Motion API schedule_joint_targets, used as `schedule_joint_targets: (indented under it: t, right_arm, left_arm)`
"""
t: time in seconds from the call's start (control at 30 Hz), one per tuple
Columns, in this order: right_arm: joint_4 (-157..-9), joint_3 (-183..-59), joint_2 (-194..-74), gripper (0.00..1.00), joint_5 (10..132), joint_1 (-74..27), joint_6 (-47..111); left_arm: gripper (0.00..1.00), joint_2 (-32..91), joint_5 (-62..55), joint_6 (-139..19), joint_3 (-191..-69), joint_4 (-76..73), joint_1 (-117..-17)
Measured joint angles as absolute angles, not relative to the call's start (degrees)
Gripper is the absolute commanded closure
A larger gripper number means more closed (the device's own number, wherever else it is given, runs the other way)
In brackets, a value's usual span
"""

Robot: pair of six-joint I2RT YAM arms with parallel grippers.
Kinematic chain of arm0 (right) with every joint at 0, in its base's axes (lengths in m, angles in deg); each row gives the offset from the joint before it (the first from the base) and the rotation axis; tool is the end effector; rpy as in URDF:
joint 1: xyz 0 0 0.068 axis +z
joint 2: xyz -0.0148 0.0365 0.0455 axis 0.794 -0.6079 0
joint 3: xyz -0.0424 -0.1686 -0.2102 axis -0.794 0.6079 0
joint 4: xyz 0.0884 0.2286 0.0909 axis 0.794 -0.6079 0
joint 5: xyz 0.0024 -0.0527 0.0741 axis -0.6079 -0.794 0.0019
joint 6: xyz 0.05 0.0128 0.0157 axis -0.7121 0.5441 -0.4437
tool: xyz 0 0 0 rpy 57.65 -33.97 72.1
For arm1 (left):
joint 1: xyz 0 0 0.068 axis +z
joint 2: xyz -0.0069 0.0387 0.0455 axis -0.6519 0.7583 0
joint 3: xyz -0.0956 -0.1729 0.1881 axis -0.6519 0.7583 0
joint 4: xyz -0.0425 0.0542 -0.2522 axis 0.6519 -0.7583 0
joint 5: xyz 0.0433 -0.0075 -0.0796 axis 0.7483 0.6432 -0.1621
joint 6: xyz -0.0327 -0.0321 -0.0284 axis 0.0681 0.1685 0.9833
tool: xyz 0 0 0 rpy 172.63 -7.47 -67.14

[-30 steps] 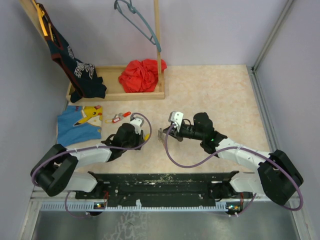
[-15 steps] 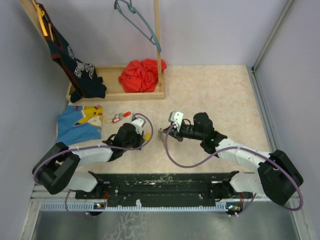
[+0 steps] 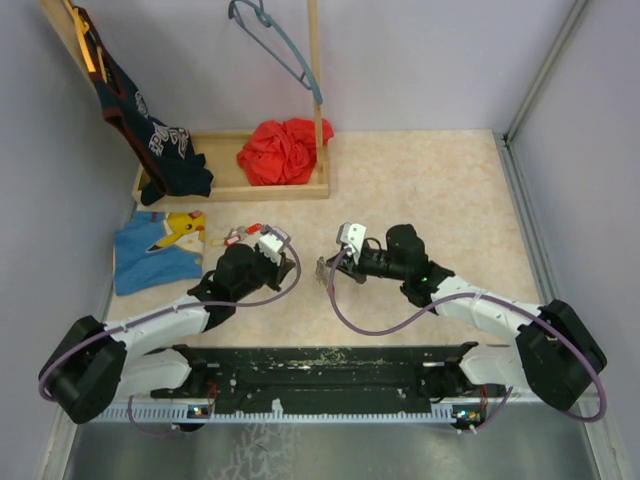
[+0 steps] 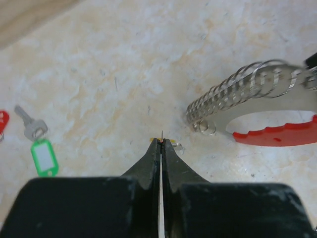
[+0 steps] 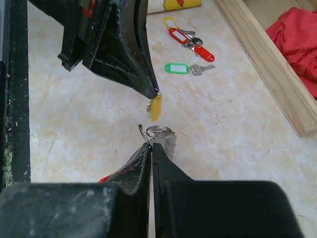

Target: Put the keys on the keyring

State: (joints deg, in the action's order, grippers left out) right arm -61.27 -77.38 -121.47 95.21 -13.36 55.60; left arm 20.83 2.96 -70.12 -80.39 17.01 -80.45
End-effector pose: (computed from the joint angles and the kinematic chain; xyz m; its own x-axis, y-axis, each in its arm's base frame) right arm 0.1873 0.1767 0.2332 0.0726 -0.2606 -0.9627 -0.9494 0.2777 -0.1467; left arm 0.1789 -0.1505 0.1877 -0.3110 0.2320 -0.9217 0.6555 0.7545 -0.0313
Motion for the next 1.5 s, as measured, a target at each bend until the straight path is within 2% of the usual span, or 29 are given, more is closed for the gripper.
schedule_joint_targets:
  t: [0.23, 0.63, 1.1, 1.5]
  right_arm:
    - [-61.8, -77.5, -121.5, 1.00, 95.4, -13.4, 56.2]
    - [-66.4, -80.2, -121.5, 1.00, 94.5, -13.3, 61.0]
    - [-75.1, -84.1, -121.3, 1.00, 85.2, -6.2, 76.9]
    - [-77.0, -84.1, -119.2, 1.00, 83.1, -5.3, 84.2]
  left_arm:
    - [0.99, 19.2, -4.5, -80.1, -80.2, 24.5, -80.5]
    - [0.99, 14.8, -14.1, -91.8, -79.3, 26.3, -80.5]
    - [0.99, 13.4, -21.4, -96.5, -77.6, 30.1, -80.5]
    - [0.99, 13.5, -25.0, -98.5, -76.6, 31.5, -80.5]
